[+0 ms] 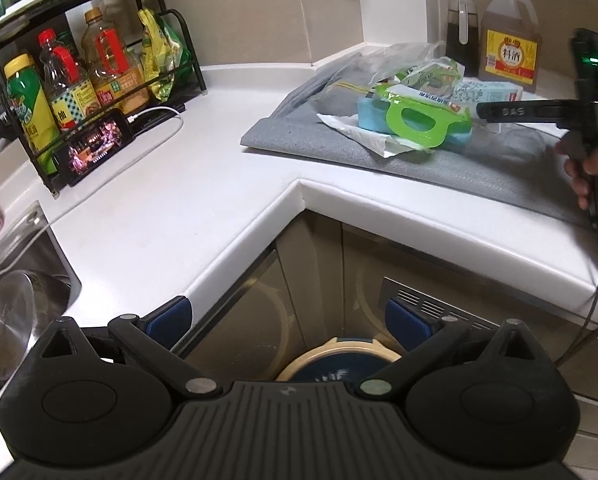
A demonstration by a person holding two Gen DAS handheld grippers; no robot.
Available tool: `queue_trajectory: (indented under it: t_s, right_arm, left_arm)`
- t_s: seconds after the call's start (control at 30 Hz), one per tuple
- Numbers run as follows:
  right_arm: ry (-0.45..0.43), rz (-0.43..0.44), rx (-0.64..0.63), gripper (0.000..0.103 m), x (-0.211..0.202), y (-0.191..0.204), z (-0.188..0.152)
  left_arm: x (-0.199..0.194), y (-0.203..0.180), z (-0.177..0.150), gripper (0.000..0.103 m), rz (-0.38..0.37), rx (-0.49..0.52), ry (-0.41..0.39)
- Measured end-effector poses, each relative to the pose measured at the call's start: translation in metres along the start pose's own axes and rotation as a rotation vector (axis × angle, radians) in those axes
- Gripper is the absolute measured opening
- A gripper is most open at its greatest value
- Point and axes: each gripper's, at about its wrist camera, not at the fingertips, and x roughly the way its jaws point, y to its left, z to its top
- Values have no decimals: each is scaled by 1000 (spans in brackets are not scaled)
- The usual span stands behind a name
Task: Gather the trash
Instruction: 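Move the right tool toward the pile of bags on the grey mat, then grasp the green-printed snack bag with the left tool while the right tool grasps the white pouch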
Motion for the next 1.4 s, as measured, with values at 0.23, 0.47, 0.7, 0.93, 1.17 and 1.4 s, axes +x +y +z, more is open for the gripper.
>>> queue_trajectory:
  t_s: [0.23, 0.47, 0.7, 0.93, 1.17, 1.4]
  right_arm:
    - [8, 65, -100, 90, 32, 13, -1]
    - [-40, 143, -65, 64, 18, 3, -5]
    - [-86, 93, 20, 63, 7, -17, 3]
    - [-59, 69, 61, 63, 10, -27, 4]
    - [-39, 82, 60, 63, 12, -23, 3]
    - [-18, 83, 68, 63, 17, -25, 2]
  left_arm:
    - [7, -10, 34, 103, 59, 69, -42]
    - [17, -32, 99, 103, 56, 105, -158]
    - [32, -67, 152, 103, -83, 115, -206]
    - [49, -104, 190, 103, -152, 155, -225]
    - [74, -131, 225, 103, -259, 118, -178]
    - [114, -170, 250, 103, -281, 174, -78]
